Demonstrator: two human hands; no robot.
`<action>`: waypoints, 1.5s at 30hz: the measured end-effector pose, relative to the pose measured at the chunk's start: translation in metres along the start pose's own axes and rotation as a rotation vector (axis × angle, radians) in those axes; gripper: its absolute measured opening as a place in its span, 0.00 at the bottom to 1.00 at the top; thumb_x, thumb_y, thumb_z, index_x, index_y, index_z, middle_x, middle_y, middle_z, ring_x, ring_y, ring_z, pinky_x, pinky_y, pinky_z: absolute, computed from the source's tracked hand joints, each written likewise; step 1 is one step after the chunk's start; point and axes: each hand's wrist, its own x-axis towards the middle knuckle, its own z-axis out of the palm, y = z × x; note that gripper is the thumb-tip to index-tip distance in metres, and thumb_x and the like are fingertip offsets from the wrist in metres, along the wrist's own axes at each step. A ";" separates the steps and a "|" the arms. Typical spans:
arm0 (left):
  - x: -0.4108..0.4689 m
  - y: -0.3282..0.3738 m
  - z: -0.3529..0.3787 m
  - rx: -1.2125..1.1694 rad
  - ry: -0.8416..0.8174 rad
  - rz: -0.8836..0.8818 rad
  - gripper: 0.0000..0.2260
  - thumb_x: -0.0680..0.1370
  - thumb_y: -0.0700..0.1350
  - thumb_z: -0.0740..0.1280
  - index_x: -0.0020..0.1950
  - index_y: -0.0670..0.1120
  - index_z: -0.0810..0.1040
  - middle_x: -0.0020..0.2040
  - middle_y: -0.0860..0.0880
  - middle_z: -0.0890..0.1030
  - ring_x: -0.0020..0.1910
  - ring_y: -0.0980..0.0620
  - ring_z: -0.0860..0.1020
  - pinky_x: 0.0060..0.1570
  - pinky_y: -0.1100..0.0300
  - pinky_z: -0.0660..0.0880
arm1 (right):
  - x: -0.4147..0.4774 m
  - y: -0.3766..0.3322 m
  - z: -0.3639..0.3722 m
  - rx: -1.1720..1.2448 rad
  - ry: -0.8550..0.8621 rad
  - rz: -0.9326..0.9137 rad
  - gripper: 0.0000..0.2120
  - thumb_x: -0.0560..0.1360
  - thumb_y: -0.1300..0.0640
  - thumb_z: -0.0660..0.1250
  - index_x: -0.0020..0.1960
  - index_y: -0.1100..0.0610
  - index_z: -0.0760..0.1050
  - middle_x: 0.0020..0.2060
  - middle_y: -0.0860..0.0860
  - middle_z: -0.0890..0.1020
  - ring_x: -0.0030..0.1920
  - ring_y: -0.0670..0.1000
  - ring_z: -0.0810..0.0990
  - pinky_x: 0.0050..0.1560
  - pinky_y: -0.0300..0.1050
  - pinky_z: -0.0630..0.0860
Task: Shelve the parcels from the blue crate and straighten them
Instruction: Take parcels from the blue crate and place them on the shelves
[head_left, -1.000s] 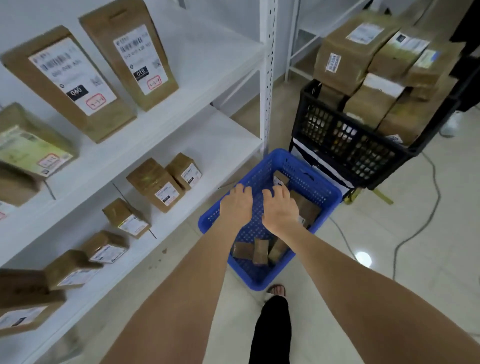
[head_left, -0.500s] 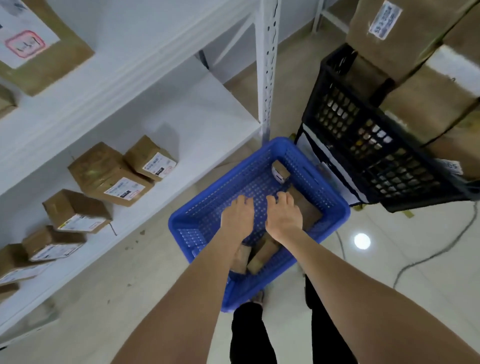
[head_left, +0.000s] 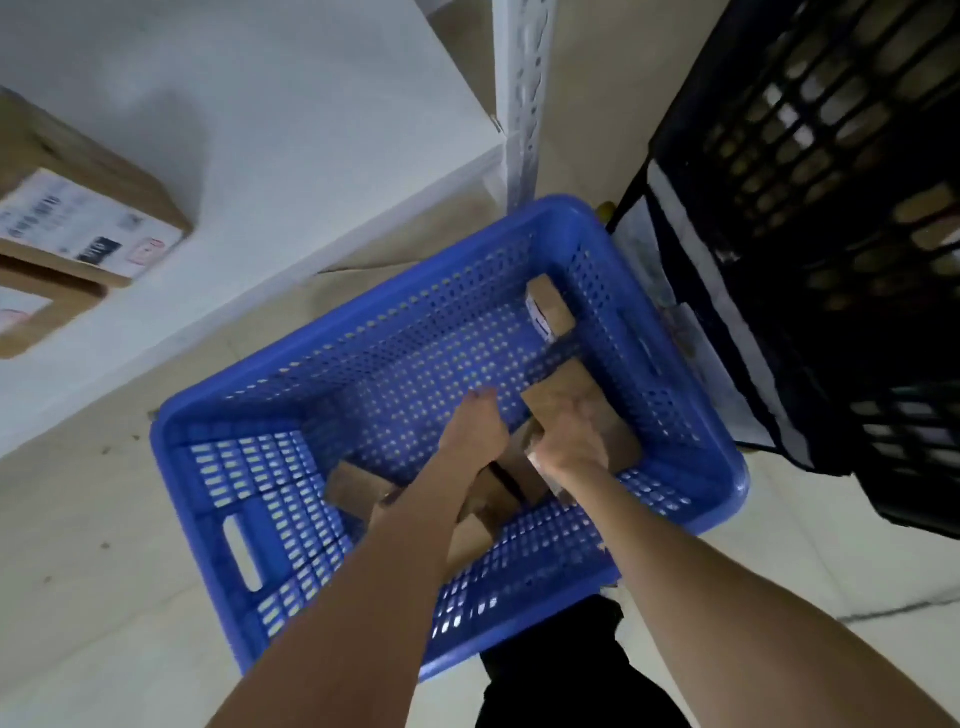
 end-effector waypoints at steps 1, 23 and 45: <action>0.017 -0.002 0.013 -0.071 -0.018 -0.014 0.20 0.80 0.37 0.58 0.73 0.39 0.63 0.66 0.41 0.72 0.61 0.42 0.73 0.57 0.55 0.71 | 0.020 0.008 0.009 0.000 0.005 0.016 0.32 0.79 0.55 0.64 0.77 0.55 0.53 0.73 0.57 0.60 0.65 0.57 0.71 0.51 0.47 0.73; 0.089 -0.057 0.043 -1.321 0.163 -0.520 0.16 0.78 0.50 0.67 0.59 0.41 0.73 0.44 0.47 0.77 0.43 0.47 0.78 0.46 0.52 0.78 | 0.104 -0.031 0.046 0.046 0.116 -0.166 0.31 0.78 0.49 0.65 0.76 0.56 0.57 0.71 0.57 0.60 0.70 0.60 0.63 0.67 0.53 0.65; -0.287 -0.045 -0.215 -1.432 0.443 -0.389 0.15 0.77 0.45 0.67 0.61 0.42 0.74 0.51 0.45 0.80 0.43 0.49 0.77 0.36 0.58 0.75 | -0.246 -0.185 -0.115 1.122 -0.324 0.000 0.26 0.70 0.64 0.71 0.66 0.59 0.69 0.58 0.61 0.80 0.46 0.54 0.82 0.36 0.45 0.78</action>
